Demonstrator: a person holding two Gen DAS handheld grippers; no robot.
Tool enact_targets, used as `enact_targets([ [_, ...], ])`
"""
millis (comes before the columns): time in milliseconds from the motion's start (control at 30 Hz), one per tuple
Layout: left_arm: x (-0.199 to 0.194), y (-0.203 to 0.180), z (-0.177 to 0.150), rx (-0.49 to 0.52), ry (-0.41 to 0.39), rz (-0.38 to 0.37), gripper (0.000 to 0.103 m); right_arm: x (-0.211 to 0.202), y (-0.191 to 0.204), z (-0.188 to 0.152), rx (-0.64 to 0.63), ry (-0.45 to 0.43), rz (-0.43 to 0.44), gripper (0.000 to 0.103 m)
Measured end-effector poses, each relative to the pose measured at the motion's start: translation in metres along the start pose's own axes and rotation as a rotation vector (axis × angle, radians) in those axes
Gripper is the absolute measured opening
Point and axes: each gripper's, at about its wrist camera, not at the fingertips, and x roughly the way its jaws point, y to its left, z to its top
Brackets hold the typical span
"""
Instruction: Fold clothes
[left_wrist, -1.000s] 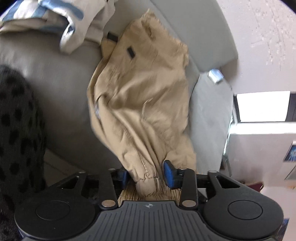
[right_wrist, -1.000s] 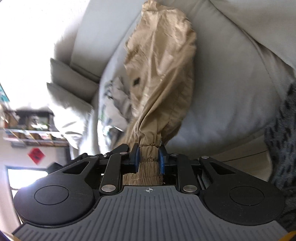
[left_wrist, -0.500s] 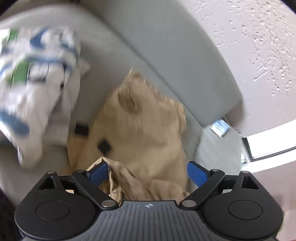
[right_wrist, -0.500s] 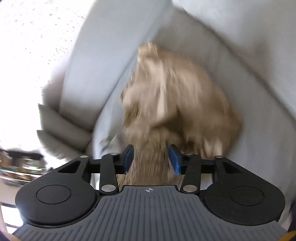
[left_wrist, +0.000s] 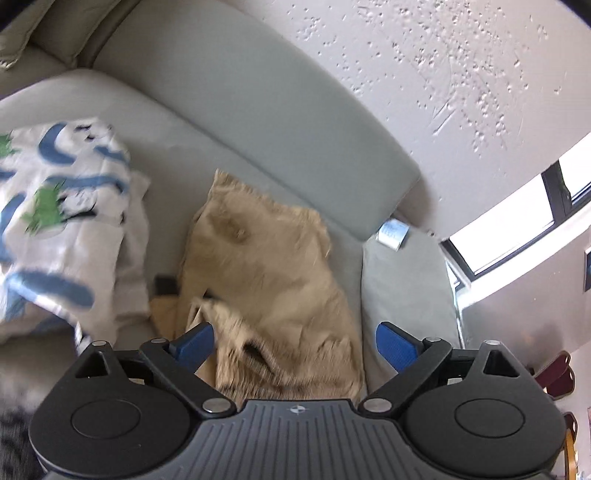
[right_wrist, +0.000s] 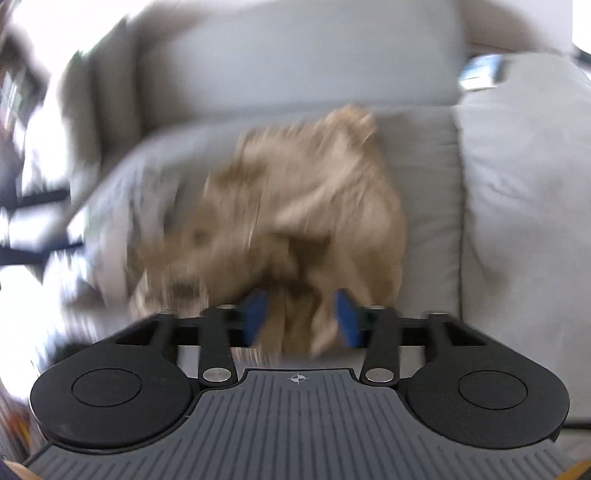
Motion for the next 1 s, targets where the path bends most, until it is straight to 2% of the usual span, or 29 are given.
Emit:
enact_targets([
  [33, 0.0, 0.001, -0.004, -0.003, 0.006, 0.001, 0.094, 0.007, 0.003, -0.005, -0.009, 0.03, 0.023, 0.008],
  [100, -0.001, 0.002, -0.014, -0.008, 0.02, 0.018, 0.093, 0.023, 0.01, -0.009, -0.003, 0.069, 0.087, 0.008],
  [200, -0.003, 0.003, -0.024, -0.012, 0.026, 0.036, 0.093, 0.04, 0.029, -0.007, -0.025, 0.071, 0.159, 0.008],
  [333, -0.001, 0.002, -0.025, 0.017, -0.008, 0.082, 0.093, 0.049, 0.048, 0.019, 0.046, -0.009, 0.256, 0.008],
  [400, 0.001, 0.003, -0.022, 0.021, -0.023, 0.098, 0.093, 0.06, 0.035, 0.041, 0.198, -0.073, 0.231, 0.009],
  [467, 0.005, 0.005, -0.02, 0.026, -0.03, 0.108, 0.094, 0.074, 0.019, 0.058, 0.309, -0.1, 0.146, 0.017],
  [567, 0.011, 0.007, -0.019, 0.054, -0.021, 0.111, 0.094, 0.078, 0.0, 0.07, 0.368, -0.058, 0.101, 0.018],
  [600, 0.014, 0.008, -0.019, 0.07, -0.02, 0.11, 0.093, 0.069, -0.004, 0.066, 0.354, -0.068, 0.112, 0.018],
  [633, 0.018, 0.01, -0.018, 0.083, -0.024, 0.113, 0.094, 0.06, -0.008, 0.063, 0.341, -0.077, 0.124, 0.027],
  [667, 0.024, 0.012, -0.016, 0.093, -0.033, 0.122, 0.093, 0.051, -0.012, 0.059, 0.326, -0.087, 0.133, 0.041],
  [700, 0.03, 0.015, -0.015, 0.1, -0.04, 0.133, 0.093, 0.045, -0.018, 0.055, 0.298, -0.094, 0.119, 0.045],
  [767, 0.044, 0.018, -0.01, 0.105, -0.048, 0.156, 0.092, 0.038, -0.028, 0.049, 0.258, -0.106, 0.067, 0.047],
  [833, 0.058, 0.019, -0.008, 0.129, -0.038, 0.146, 0.092, 0.035, -0.039, 0.045, 0.247, -0.1, 0.038, 0.049],
  [933, 0.082, 0.02, -0.006, 0.17, 0.015, 0.163, 0.089, 0.046, -0.053, 0.041, 0.238, -0.027, 0.056, 0.059],
  [1000, 0.093, 0.022, -0.008, 0.183, 0.042, 0.194, 0.085, 0.057, -0.053, 0.038, 0.21, -0.002, 0.028, 0.059],
])
